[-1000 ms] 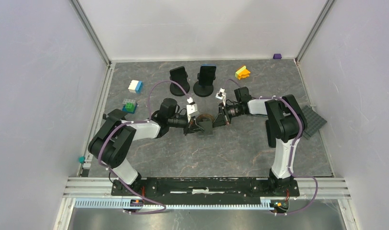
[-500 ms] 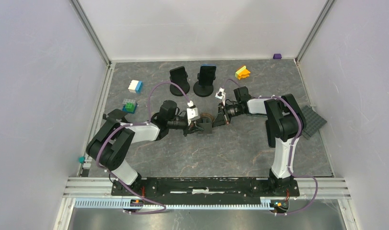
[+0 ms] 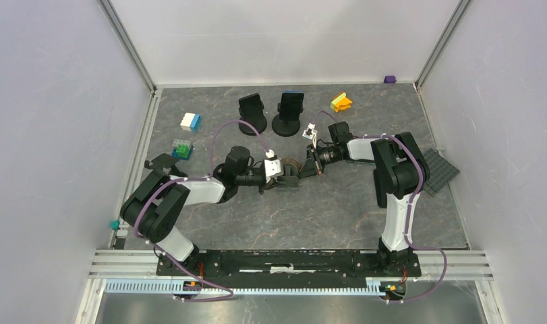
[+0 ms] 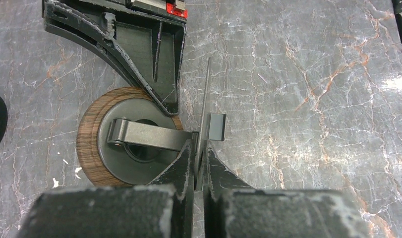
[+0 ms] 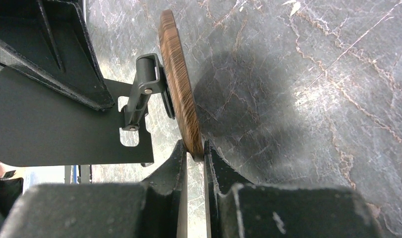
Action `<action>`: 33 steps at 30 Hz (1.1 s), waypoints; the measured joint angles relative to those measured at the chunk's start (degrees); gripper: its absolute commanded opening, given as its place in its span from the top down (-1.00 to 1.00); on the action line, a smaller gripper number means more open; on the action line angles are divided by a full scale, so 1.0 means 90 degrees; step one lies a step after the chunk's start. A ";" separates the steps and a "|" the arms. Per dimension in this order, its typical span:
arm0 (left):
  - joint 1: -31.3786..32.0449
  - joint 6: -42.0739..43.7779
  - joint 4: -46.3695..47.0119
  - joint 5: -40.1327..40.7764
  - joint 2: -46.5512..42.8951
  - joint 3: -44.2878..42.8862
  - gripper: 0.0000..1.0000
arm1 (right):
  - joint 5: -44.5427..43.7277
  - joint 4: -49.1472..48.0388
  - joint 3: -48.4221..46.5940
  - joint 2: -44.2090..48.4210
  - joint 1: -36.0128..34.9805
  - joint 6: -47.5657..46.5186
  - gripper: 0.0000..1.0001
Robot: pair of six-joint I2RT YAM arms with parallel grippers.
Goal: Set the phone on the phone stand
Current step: Adjust the phone stand at the center of the board.
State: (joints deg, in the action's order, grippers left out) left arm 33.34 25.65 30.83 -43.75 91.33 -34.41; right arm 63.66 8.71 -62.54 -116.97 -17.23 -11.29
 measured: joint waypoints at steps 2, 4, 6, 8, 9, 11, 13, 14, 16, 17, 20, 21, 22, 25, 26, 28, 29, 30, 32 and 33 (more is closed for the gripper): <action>0.0039 0.0095 0.0024 0.0075 0.0000 0.0017 0.96 | -0.0012 0.0000 0.0000 0.0000 0.0000 0.0017 0.99; 0.0075 0.0185 0.0046 0.0148 0.0000 0.0034 0.96 | -0.0034 -0.0002 0.0000 -0.0002 0.0002 0.0034 0.99; 0.0134 0.0316 0.0087 0.0265 0.0000 0.0058 0.96 | -0.0063 -0.0002 0.0000 -0.0005 0.0005 0.0046 0.99; 0.0180 0.0423 0.0121 0.0386 0.0000 0.0080 0.96 | -0.0090 -0.0007 -0.0005 -0.0012 0.0005 0.0046 0.99; 0.0199 0.0459 0.0126 0.0444 0.0000 0.0087 0.96 | -0.0102 -0.0007 -0.0007 -0.0012 0.0005 0.0046 0.99; 0.0226 0.0542 0.0153 0.0551 0.0000 0.0102 0.96 | -0.0136 -0.0015 -0.0015 -0.0017 0.0005 0.0046 0.99; 0.0238 0.0614 0.0185 0.0644 0.0000 0.0119 0.96 | -0.0185 -0.0039 -0.0015 -0.0022 0.0000 0.0041 0.99; 0.0245 0.0644 0.0202 0.0695 0.0000 0.0121 0.96 | -0.0211 -0.0056 -0.0019 -0.0027 -0.0002 0.0041 0.99; 0.0257 0.0680 0.0209 0.0758 0.0000 0.0126 0.96 | -0.0253 -0.0070 -0.0032 -0.0036 -0.0015 0.0041 0.99; 0.0262 0.0687 0.0214 0.0780 0.0000 0.0131 0.96 | -0.0262 -0.0078 -0.0036 -0.0036 -0.0019 0.0041 0.99; 0.0265 0.0690 0.0197 0.0767 0.0000 0.0131 0.96 | -0.0279 -0.0075 -0.0041 -0.0036 -0.0027 0.0039 0.99; 0.0265 0.0687 0.0172 0.0743 0.0000 0.0129 0.96 | -0.0279 -0.0070 -0.0041 -0.0036 -0.0029 0.0034 0.94; 0.0262 0.0680 0.0109 0.0709 0.0000 0.0097 0.96 | -0.0279 -0.0049 -0.0051 -0.0036 -0.0032 0.0019 0.85; 0.0253 0.0444 -0.0228 0.0648 0.0000 -0.0114 0.96 | -0.0328 0.0080 -0.0092 -0.0036 -0.0032 -0.0053 0.50; 0.0248 0.0333 -0.0301 0.0634 0.0000 -0.0163 0.96 | -0.0347 0.0143 -0.0104 -0.0034 -0.0032 -0.0063 0.37; 0.0238 0.0022 -0.0423 0.0607 -0.0002 -0.0250 0.96 | -0.0425 0.0296 -0.0114 -0.0019 -0.0034 -0.0095 0.07; 0.0219 -0.0182 -0.0478 0.0612 -0.0029 -0.0291 0.96 | -0.0357 0.0401 -0.0124 0.0012 -0.0019 -0.0109 -0.04; 0.0185 -0.0355 -0.0520 0.0614 -0.0051 -0.0328 0.96 | -0.0379 0.0503 -0.0131 0.0083 -0.0012 -0.0160 -0.13; 0.0129 -0.0724 -0.0622 0.0595 -0.0068 -0.0452 0.96 | -0.0478 0.0663 -0.0143 0.0211 0.0012 -0.0253 -0.21; 0.0109 -0.0874 -0.0697 0.0590 -0.0068 -0.0517 0.96 | -0.0542 0.0746 -0.0160 0.0260 0.0034 -0.0316 -0.24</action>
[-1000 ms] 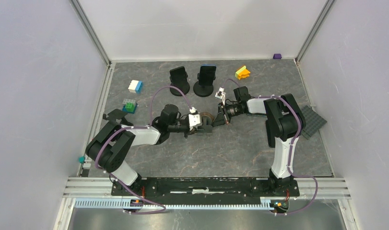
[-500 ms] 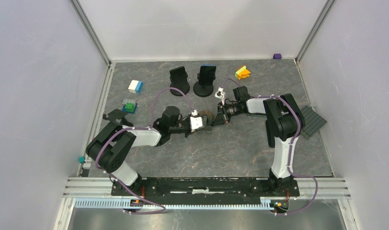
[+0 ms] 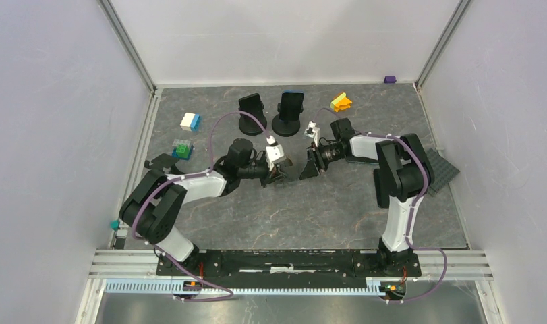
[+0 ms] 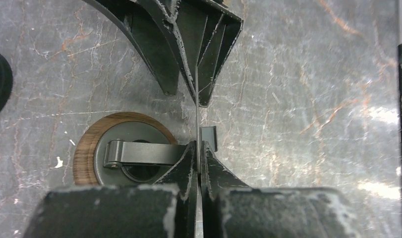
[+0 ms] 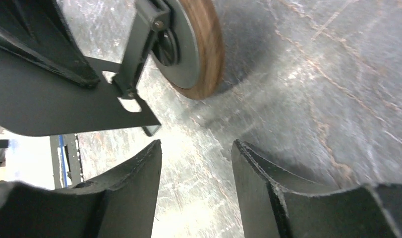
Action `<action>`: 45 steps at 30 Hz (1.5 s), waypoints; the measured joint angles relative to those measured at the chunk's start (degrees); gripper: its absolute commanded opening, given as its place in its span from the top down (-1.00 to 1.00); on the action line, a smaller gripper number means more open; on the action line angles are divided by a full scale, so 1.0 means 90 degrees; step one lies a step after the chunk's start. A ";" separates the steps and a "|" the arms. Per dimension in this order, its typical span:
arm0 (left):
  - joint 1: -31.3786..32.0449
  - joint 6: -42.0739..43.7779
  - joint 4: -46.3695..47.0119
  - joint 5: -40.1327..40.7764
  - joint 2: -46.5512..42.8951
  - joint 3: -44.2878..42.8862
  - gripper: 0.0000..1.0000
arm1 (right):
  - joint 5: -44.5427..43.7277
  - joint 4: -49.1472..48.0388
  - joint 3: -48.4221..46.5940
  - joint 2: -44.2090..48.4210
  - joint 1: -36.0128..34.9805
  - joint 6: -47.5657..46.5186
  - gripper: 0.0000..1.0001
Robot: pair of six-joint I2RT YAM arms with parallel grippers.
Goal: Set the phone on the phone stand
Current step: Adjust the phone stand at the center of the board, then pick up the phone at the center of the board.
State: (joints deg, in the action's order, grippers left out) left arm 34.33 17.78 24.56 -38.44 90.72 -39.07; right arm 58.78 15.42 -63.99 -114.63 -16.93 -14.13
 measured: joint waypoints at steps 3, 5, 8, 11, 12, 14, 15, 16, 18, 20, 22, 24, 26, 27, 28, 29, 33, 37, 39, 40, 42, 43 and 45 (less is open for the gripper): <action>-0.0068 -0.0559 -0.0250 -0.0109 0.0005 -0.0245 0.96 | -0.0165 0.0226 -0.0058 0.0109 0.0121 -0.0228 -0.28; -0.0126 -0.0896 -0.0262 -0.0238 0.0051 -0.0374 0.96 | -0.0318 0.0381 -0.0063 0.0202 0.0221 -0.0401 -0.29; -0.0233 -0.1421 -0.0199 -0.0512 0.0206 -0.0512 0.96 | -0.0670 0.0678 -0.0063 0.0410 0.0393 -0.0704 -0.33; -0.0381 -0.1972 0.0017 -0.0831 0.0461 -0.0534 0.96 | -0.1168 0.0971 -0.0036 0.0709 0.0668 -0.1054 -0.40; -0.0420 -0.2123 0.0095 -0.0925 0.0568 -0.0534 0.96 | -0.1302 0.1044 -0.0022 0.0806 0.0733 -0.1129 -0.42; -0.0474 -0.2312 0.0189 -0.1015 0.0750 -0.0534 0.96 | -0.1610 0.1214 0.0019 0.1100 0.0872 -0.1331 -0.44; -0.0493 -0.2385 0.0287 -0.1088 0.0831 -0.0534 0.92 | -0.1778 0.1294 0.0029 0.1273 0.0935 -0.1435 -0.46; -0.0505 -0.2433 0.0369 -0.1127 0.0879 -0.0534 0.86 | -0.1921 0.1367 0.0029 0.1445 0.0984 -0.1530 -0.48; -0.0512 -0.2506 0.0481 -0.1171 0.0950 -0.0537 0.66 | -0.2161 0.1472 0.0029 0.1746 0.1030 -0.1700 -0.52; -0.0512 -0.2552 0.0505 -0.1222 0.1025 -0.0542 0.49 | -0.2414 0.1574 0.0029 0.1979 0.1071 -0.1875 -0.64; -0.0515 -0.2591 0.0505 -0.1243 0.1122 -0.0546 0.35 | -0.2722 0.1661 0.0029 0.2115 0.1110 -0.2064 -0.70; -0.0554 -0.2645 0.0495 -0.1243 0.1197 -0.0549 0.23 | -0.3089 0.1756 0.0029 0.2164 0.1175 -0.2302 -0.71; -0.0595 -0.2671 0.0478 -0.1241 0.1214 -0.0549 0.11 | -0.3427 0.1824 0.0029 0.2174 0.1277 -0.2514 -0.80; -0.0614 -0.2674 0.0481 -0.1241 0.1214 -0.0549 0.06 | -0.3604 0.1853 0.0029 0.2178 0.1336 -0.2620 -0.81; -0.0636 -0.2674 0.0478 -0.1239 0.1214 -0.0554 0.00 | -0.3784 0.1877 0.0029 0.2188 0.1392 -0.2727 -0.83; -0.0653 -0.2674 0.0471 -0.1226 0.1214 -0.0559 -0.06 | -0.3978 0.1889 0.0034 0.2217 0.1443 -0.2827 -0.83; -0.0680 -0.2591 0.0265 -0.1083 0.1110 -0.0559 -0.28 | -0.4515 0.1887 0.0318 0.2582 0.1593 -0.3007 -0.96; -0.0680 -0.2373 0.0010 -0.0867 0.0787 -0.0559 -0.46 | -0.4981 0.1802 0.0884 0.3206 0.1673 -0.2844 -0.96; -0.0680 -0.2215 -0.0143 -0.0719 0.0542 -0.0559 -0.60 | -0.5241 0.1685 0.1290 0.3587 0.1746 -0.2667 -0.96; -0.0680 -0.2137 -0.0211 -0.0646 0.0420 -0.0559 -0.64 | -0.5362 0.1671 0.1452 0.3740 0.1817 -0.2572 -0.96; -0.0680 -0.1991 -0.0328 -0.0474 0.0177 -0.0559 -0.71 | -0.5617 0.1596 0.1787 0.4024 0.2025 -0.2378 -0.96; -0.0680 -0.1928 -0.0398 -0.0398 0.0061 -0.0559 -0.74 | -0.5753 0.1552 0.1945 0.4133 0.2142 -0.2256 -0.96; -0.0680 -0.1783 -0.0546 -0.0221 -0.0202 -0.0559 -0.81 | -0.5967 0.1489 0.2183 0.4284 0.2329 -0.2062 -0.96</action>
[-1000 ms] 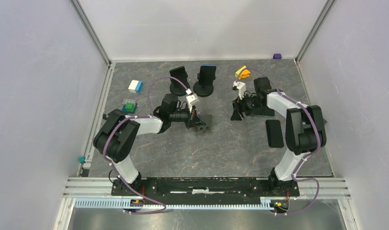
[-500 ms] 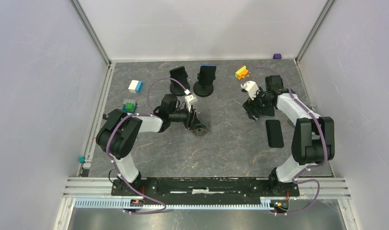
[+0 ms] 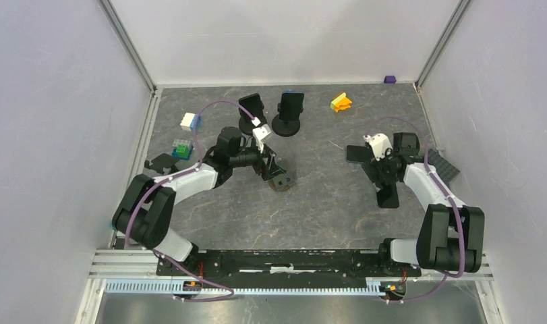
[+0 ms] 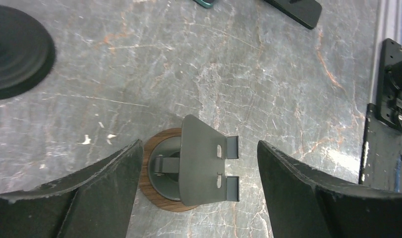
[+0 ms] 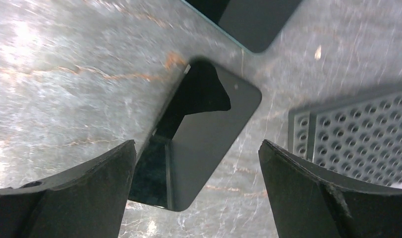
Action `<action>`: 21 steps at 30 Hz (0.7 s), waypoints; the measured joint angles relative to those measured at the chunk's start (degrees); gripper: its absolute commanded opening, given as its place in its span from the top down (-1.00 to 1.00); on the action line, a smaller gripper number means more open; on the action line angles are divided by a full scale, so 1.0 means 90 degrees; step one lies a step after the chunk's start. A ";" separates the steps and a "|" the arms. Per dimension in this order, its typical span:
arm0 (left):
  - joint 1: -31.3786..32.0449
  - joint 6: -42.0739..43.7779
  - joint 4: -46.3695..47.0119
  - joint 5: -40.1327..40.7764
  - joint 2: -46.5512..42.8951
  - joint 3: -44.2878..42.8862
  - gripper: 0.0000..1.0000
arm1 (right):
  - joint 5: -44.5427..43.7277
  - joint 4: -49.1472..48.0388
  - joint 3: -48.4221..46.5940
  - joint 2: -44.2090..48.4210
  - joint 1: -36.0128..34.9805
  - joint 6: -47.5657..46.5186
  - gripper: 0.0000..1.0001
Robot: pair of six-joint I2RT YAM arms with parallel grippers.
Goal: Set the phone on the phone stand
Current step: Pick up the phone at the center of the board.
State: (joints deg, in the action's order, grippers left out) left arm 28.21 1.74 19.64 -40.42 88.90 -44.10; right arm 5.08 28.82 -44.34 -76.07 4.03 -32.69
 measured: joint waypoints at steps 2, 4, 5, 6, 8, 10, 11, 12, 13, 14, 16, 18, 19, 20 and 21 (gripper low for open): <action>-0.0002 0.0126 -0.0138 0.0141 -0.0240 0.0000 -0.87 | -0.0153 -0.0061 0.0185 0.0083 0.0124 0.0160 -0.96; 0.0000 0.0265 -0.0267 0.0272 -0.0493 0.0000 -0.92 | -0.0255 -0.0129 0.0362 0.0131 0.0238 0.0325 -0.96; 0.0000 0.0318 -0.0330 0.0325 -0.0602 0.0000 -0.94 | -0.0260 -0.0136 0.0408 0.0131 0.0287 0.0379 -0.96; -0.0002 0.0372 -0.0379 0.0342 -0.0685 0.0000 -0.95 | -0.0255 -0.0141 0.0440 0.0131 0.0330 0.0442 -0.96; 0.0000 0.0447 -0.0461 0.0403 -0.0833 0.0000 -0.98 | -0.0223 -0.0151 0.0469 0.0124 0.0403 0.0563 -0.96; 0.0000 0.0505 -0.0517 0.0459 -0.0920 0.0002 -0.99 | -0.0189 -0.0194 0.0471 0.0092 0.0449 0.0673 -0.96; -0.0002 0.0532 -0.0542 0.0478 -0.0954 0.0012 -0.99 | -0.0182 -0.0238 0.0471 0.0061 0.0471 0.0726 -0.96; -0.0002 0.0559 -0.0563 0.0486 -0.0986 0.0029 -0.99 | -0.0175 -0.0277 0.0474 0.0022 0.0486 0.0770 -0.96; -0.0002 0.0576 -0.0588 0.0493 -0.1010 0.0041 -0.99 | -0.0155 -0.0321 0.0486 -0.0017 0.0498 0.0799 -0.96; -0.0002 0.0593 -0.0653 0.0495 -0.1039 0.0053 -0.99 | -0.0114 -0.0347 0.0498 -0.0068 0.0522 0.0838 -0.96; -0.0002 0.0646 -0.0726 0.0505 -0.1093 0.0080 -0.99 | -0.0070 -0.0398 0.0522 -0.0192 0.0561 0.0894 -0.96; -0.0002 0.0695 -0.0816 0.0537 -0.1163 0.0107 -0.99 | -0.0036 -0.0466 0.0556 -0.0338 0.0597 0.0950 -0.96; -0.0002 0.0719 -0.0838 0.0551 -0.1195 0.0114 -0.99 | 0.0010 -0.0508 0.0561 -0.0369 0.0617 0.0974 -0.93; -0.0002 0.0743 -0.0855 0.0573 -0.1222 0.0114 -0.99 | 0.0022 -0.0554 0.0563 -0.0372 0.0636 0.0988 -0.90; -0.0002 0.0758 -0.0872 0.0612 -0.1256 0.0114 -0.99 | 0.0058 -0.0585 0.0568 -0.0389 0.0663 0.0993 -0.85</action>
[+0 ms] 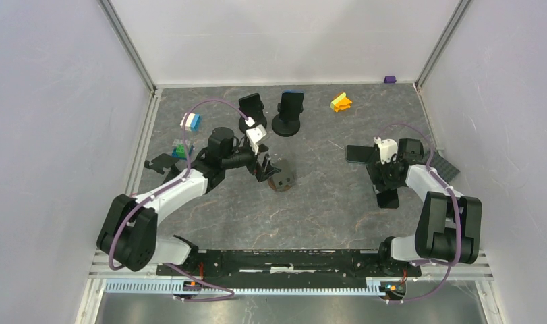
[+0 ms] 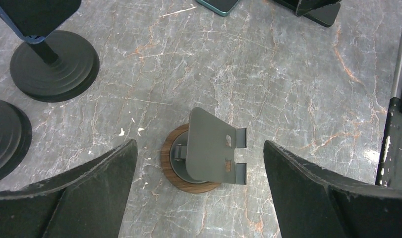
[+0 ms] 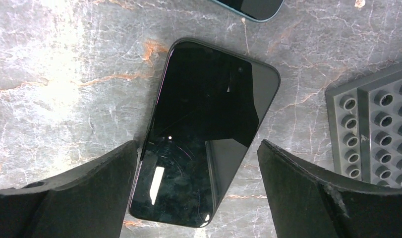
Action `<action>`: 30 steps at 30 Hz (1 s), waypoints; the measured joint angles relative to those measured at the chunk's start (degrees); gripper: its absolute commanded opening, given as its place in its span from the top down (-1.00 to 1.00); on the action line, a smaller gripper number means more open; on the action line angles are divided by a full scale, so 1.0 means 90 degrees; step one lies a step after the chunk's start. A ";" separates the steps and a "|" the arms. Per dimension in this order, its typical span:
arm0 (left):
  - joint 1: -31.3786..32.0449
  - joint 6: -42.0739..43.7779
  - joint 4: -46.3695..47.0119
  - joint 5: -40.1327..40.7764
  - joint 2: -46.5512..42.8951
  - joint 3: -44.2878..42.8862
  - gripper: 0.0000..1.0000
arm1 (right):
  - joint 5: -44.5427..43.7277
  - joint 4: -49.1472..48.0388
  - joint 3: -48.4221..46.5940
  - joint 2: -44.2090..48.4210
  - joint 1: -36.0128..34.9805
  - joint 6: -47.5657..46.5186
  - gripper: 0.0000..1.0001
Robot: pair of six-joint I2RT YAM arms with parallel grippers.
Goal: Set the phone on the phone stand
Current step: Pick up the phone at the center of the board.
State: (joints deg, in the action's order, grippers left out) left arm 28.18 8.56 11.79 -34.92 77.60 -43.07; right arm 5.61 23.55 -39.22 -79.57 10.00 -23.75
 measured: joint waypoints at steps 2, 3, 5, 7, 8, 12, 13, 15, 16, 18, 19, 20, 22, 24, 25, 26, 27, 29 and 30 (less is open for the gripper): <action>0.0000 0.0027 -0.0085 0.0051 -0.0085 0.0000 -0.99 | 0.0083 -0.0070 0.0012 -0.0017 0.0041 0.0015 -0.72; 0.0000 0.0039 -0.0136 0.0070 -0.0143 0.0000 -0.99 | 0.0134 -0.0092 0.0022 -0.0029 0.0061 0.0015 -0.65; 0.0000 0.0053 -0.0219 0.0148 -0.0277 0.0000 -0.99 | 0.0223 -0.0121 0.0024 -0.0058 0.0073 0.0017 -0.56; 0.0000 0.0087 -0.0316 0.0231 -0.0444 0.0000 -0.99 | 0.0265 -0.0182 0.0027 -0.0070 0.0073 0.0015 -0.39; 0.0000 0.0114 -0.0352 0.0282 -0.0534 0.0000 -0.99 | 0.0279 -0.0204 0.0027 -0.0073 0.0075 -0.0002 -0.28; 0.0000 0.0277 -0.0588 0.0420 -0.0831 -0.0005 -0.99 | 0.0389 -0.0386 -0.0002 -0.0061 0.0068 -0.0126 0.06; 0.0000 0.0340 -0.0668 0.0435 -0.0891 -0.0007 -0.99 | 0.0420 -0.0449 -0.0002 -0.0134 0.0061 -0.0226 0.12; 0.0000 0.0452 -0.0838 0.0437 -0.0947 -0.0041 -0.99 | 0.0520 -0.0585 -0.0017 -0.0182 0.0036 -0.0325 0.23; 0.0000 0.0512 -0.0957 0.0432 -0.0957 -0.0083 -0.99 | 0.0588 -0.0634 -0.0017 -0.0192 0.0027 -0.0384 0.27; 0.0000 0.0619 -0.1185 0.0418 -0.0957 -0.0175 -0.99 | 0.0746 -0.0697 -0.0017 -0.0216 -0.0085 -0.0483 0.32; 0.0000 0.0663 -0.1297 0.0410 -0.0957 -0.0219 -0.99 | 0.0835 -0.0707 -0.0017 -0.0228 -0.0211 -0.0539 0.32; 0.0000 0.0702 -0.1399 0.0398 -0.0957 -0.0260 -0.99 | 0.0908 -0.0707 -0.0015 -0.0238 -0.0357 -0.0576 0.32; 0.0000 0.0748 -0.1537 0.0376 -0.0957 -0.0316 -0.99 | 0.1018 -0.0663 0.0024 -0.0272 -0.0653 -0.0607 0.21; 0.0000 0.0789 -0.1666 0.0374 -0.0957 -0.0350 -0.99 | 0.1076 -0.0648 0.0053 -0.0272 -0.0967 -0.0648 -0.06; 0.0000 0.0804 -0.1717 0.0372 -0.0957 -0.0357 -0.99 | 0.1093 -0.0639 0.0053 -0.0265 -0.1093 -0.0663 -0.19; 0.0000 0.0826 -0.1785 0.0372 -0.0957 -0.0367 -0.99 | 0.1093 -0.0624 0.0058 -0.0248 -0.1166 -0.0663 -0.35; 0.0000 0.0845 -0.1831 0.0372 -0.0957 -0.0369 -0.99 | 0.1095 -0.0597 0.0068 -0.0219 -0.1241 -0.0673 -0.51; 0.0000 0.0879 -0.1914 0.0372 -0.0957 -0.0381 -0.99 | 0.1025 -0.0515 0.0092 -0.0131 -0.1294 -0.0680 -0.74; 0.0000 0.0896 -0.1957 0.0372 -0.0957 -0.0389 -0.99 | 0.0957 -0.0474 0.0100 -0.0085 -0.1292 -0.0685 -0.84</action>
State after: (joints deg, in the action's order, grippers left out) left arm 28.18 16.62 -5.82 -31.57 68.99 -46.57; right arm 14.22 19.29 -38.33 -80.34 -1.63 -29.91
